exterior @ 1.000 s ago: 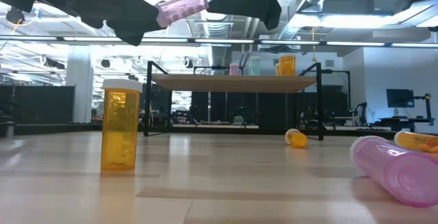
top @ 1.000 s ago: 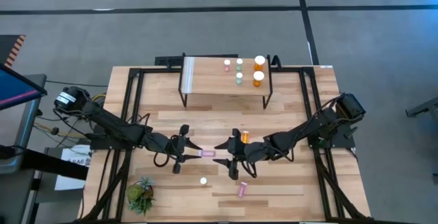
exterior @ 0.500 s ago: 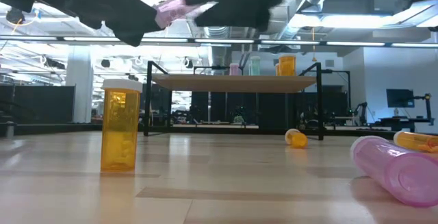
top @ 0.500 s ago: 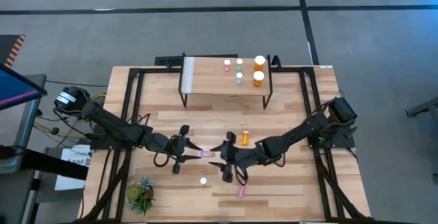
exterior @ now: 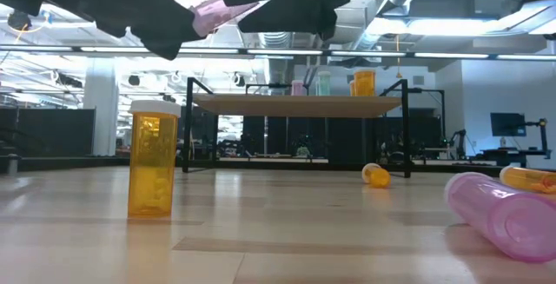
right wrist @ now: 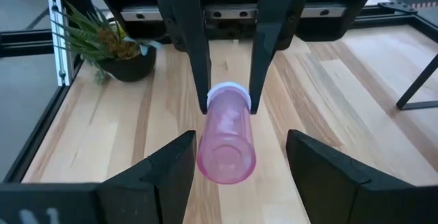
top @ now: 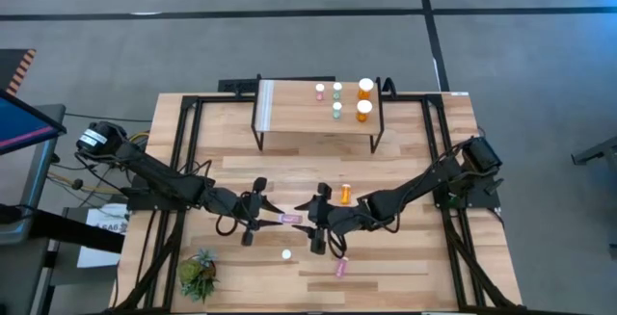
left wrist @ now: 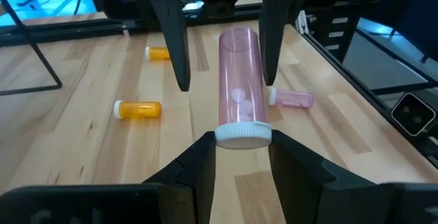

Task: Pick and place medicine bottles onto shelf by color
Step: Put the top small pink pill bottle on the shelf aligned with the other small pink pill bottle

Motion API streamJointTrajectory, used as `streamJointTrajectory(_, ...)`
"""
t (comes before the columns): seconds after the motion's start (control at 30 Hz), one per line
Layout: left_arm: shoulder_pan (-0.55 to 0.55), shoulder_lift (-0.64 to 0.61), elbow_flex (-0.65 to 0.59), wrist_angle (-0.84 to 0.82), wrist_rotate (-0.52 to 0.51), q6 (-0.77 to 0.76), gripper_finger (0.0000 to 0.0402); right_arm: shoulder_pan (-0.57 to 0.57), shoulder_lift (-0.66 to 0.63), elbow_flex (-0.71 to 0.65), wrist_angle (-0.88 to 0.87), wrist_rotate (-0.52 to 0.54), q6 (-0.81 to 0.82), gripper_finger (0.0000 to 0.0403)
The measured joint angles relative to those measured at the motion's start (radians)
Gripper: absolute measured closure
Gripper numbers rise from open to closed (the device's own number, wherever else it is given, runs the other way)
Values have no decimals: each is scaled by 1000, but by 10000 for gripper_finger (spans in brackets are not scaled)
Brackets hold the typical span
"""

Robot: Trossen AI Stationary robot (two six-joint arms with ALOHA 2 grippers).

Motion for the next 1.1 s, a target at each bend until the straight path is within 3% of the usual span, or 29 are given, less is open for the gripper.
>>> streamJointTrajectory(0.3, 0, 0, 0, -21, 5, -7, 291, 2, 0, 0, -1, 0, 0, 168)
streamJointTrajectory(0.77, 0, 0, 0, -22, 4, -11, 288, 2, 0, 0, -3, -1, -4, 290)
streamJointTrajectory(1.1, -5, 0, 0, -36, -78, -10, 203, 2, -1, 0, -3, 0, -6, 284)
